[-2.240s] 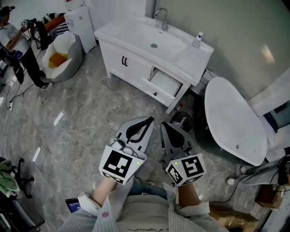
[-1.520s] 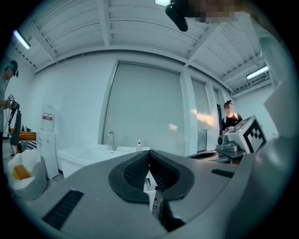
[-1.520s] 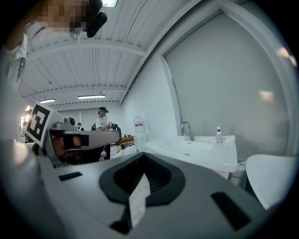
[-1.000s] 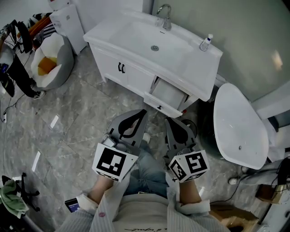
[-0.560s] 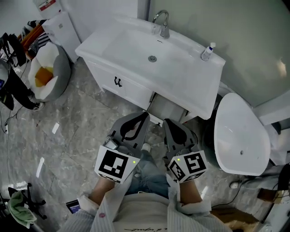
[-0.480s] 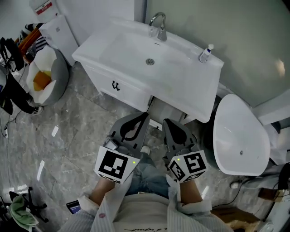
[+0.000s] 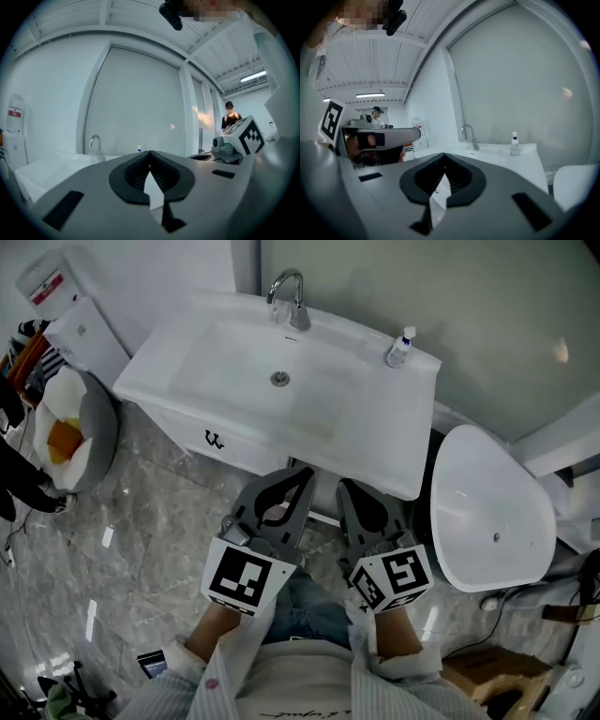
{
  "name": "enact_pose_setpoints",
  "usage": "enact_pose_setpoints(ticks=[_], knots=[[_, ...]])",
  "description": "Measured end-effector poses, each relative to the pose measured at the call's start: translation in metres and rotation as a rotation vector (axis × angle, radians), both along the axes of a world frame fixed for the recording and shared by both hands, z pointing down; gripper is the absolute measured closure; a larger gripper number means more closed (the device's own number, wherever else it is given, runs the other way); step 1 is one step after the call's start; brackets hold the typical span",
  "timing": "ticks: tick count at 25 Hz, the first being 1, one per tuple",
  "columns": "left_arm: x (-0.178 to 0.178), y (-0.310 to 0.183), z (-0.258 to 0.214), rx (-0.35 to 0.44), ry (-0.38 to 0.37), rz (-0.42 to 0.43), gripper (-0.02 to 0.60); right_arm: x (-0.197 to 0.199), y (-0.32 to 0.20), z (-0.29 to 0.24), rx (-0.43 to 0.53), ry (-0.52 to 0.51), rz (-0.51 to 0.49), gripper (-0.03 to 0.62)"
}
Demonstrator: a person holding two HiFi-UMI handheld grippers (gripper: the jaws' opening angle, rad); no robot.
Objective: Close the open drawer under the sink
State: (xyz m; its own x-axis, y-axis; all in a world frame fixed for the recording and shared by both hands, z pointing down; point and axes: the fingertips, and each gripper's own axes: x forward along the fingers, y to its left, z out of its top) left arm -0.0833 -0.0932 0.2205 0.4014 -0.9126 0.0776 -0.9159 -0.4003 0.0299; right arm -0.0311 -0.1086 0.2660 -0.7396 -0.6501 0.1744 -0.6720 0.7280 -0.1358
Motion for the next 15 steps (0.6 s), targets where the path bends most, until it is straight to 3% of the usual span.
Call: enact_pose_setpoints(ticks=[15], knots=[[0.033,-0.034,0.013,-0.033,-0.005,0.224,0.566,0.032,-0.017,0.011,-0.034,-0.003,0.229,0.583]])
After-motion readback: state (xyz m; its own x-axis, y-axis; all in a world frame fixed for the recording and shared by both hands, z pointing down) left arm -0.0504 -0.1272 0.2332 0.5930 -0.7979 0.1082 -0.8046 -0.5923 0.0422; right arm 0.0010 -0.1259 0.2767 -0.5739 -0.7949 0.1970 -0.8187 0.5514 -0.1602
